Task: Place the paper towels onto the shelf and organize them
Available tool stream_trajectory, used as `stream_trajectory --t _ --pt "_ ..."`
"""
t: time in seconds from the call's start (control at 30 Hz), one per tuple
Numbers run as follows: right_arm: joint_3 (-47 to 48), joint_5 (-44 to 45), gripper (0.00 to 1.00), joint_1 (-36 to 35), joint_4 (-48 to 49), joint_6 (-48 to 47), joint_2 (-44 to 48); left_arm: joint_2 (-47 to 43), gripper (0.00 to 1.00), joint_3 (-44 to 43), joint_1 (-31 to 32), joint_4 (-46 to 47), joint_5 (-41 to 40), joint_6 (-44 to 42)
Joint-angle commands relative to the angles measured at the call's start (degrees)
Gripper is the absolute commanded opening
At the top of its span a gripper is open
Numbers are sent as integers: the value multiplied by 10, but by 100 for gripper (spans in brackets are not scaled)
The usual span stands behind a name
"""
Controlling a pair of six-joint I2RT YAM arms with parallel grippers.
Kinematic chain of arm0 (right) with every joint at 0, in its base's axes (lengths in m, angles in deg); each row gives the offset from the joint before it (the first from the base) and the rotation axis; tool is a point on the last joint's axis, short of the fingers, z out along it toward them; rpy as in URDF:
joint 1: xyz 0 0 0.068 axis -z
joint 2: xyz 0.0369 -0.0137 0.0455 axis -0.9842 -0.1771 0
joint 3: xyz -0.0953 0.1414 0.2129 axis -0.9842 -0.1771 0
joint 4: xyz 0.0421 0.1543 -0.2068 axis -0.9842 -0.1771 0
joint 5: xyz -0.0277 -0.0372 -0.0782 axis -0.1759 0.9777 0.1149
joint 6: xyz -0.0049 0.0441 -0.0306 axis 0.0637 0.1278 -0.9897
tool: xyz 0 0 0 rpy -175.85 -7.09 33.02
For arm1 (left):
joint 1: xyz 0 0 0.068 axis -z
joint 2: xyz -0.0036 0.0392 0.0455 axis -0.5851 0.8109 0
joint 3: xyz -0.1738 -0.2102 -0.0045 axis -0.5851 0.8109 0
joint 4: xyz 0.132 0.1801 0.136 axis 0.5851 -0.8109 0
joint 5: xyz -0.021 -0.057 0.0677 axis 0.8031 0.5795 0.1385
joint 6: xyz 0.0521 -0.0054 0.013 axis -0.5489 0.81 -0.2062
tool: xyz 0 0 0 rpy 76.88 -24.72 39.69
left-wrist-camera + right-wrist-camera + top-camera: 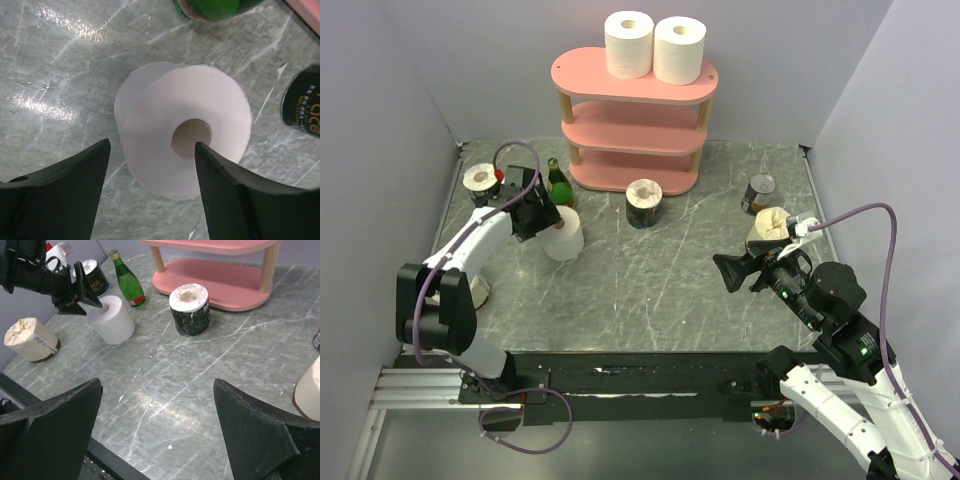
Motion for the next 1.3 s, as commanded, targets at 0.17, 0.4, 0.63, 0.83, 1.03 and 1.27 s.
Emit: stream_trajectory --t 0.17,0.4,0.63,0.83,1.03,1.27 --pt "12 10 100 -2 24 -6 0 21 70 15 -2 38 11 10" --pt "13 8 100 -2 25 -3 -2 30 62 12 -2 36 2 6" --pt "11 7 100 -1 25 -2 -3 4 43 -10 -2 -1 -27 -1" --pt "13 -1 100 -2 29 2 -6 -44 34 -56 -2 -55 -41 -22" --pt "18 -3 100 -1 24 9 -10 -71 28 -159 -2 -103 -41 -48" --pt "31 -2 100 -2 13 1 -7 -18 27 -379 -2 -193 -55 -66"
